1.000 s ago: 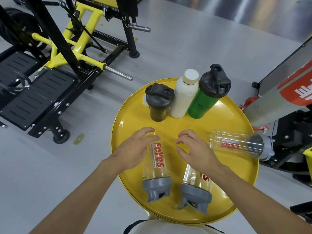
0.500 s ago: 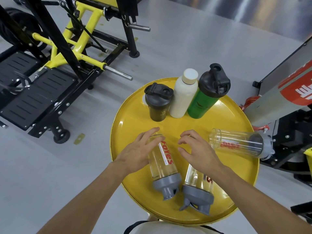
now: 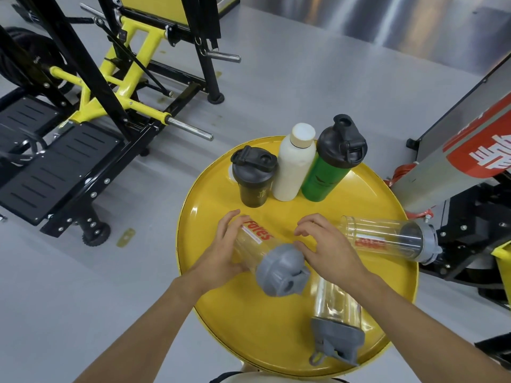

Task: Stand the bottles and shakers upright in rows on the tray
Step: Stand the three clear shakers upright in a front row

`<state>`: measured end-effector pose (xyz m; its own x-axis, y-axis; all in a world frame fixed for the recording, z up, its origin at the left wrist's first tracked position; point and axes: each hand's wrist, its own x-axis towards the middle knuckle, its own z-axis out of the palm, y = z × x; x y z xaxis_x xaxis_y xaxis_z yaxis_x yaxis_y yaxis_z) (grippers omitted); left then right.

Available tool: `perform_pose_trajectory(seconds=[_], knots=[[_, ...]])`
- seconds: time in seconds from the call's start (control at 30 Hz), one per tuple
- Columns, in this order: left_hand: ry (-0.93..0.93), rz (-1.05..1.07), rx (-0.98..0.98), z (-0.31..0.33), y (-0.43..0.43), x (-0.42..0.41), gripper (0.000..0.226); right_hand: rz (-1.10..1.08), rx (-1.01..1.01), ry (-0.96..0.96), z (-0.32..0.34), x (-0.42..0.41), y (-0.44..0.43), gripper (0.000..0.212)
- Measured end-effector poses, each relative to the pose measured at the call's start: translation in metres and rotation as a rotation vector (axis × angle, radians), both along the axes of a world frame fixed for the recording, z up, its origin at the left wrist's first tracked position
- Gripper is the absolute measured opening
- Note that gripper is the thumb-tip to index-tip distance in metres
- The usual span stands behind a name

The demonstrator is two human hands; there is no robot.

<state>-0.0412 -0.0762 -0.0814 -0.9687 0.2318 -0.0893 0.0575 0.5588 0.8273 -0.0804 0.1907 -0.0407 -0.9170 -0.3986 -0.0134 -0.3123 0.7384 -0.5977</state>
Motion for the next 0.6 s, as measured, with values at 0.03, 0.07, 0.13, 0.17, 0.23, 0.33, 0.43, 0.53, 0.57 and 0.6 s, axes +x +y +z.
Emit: perform_pose_trajectory(seconds=[0.03,0.07,0.13,0.17,0.23,0.33,0.43,0.53,0.57,0.6], knots=[[-0.004,0.018,0.02,-0.002,0.001,0.0,0.101,-0.001,-0.003,-0.001,0.0,-0.001,0.0,0.013],[-0.01,0.037,0.042,-0.006,0.003,0.0,0.102,0.001,-0.004,-0.004,-0.001,-0.002,0.0,0.013],[-0.023,0.082,0.108,-0.01,0.007,-0.001,0.103,0.01,-0.003,-0.011,0.0,-0.004,-0.001,0.015],[-0.033,0.098,0.144,-0.012,0.009,-0.001,0.103,0.015,-0.003,-0.011,0.0,-0.005,0.0,0.016],[-0.066,0.106,0.188,-0.015,0.013,-0.001,0.101,0.021,-0.007,-0.003,0.001,-0.007,0.0,0.019],[-0.103,0.151,0.287,-0.022,0.021,0.0,0.093,0.028,-0.002,0.035,0.0,-0.008,0.0,0.017],[-0.118,0.218,0.413,-0.025,0.029,0.0,0.086,0.016,0.004,0.036,-0.001,-0.007,0.0,0.017],[-0.146,0.285,0.433,-0.023,0.034,-0.008,0.087,-0.003,0.0,0.025,-0.002,-0.005,-0.001,0.016],[-0.154,0.285,0.426,-0.025,0.034,-0.012,0.088,-0.007,0.005,0.024,-0.002,-0.004,-0.002,0.016],[-0.151,0.274,0.387,-0.026,0.034,-0.015,0.088,-0.007,0.008,0.024,-0.002,-0.003,-0.002,0.016]])
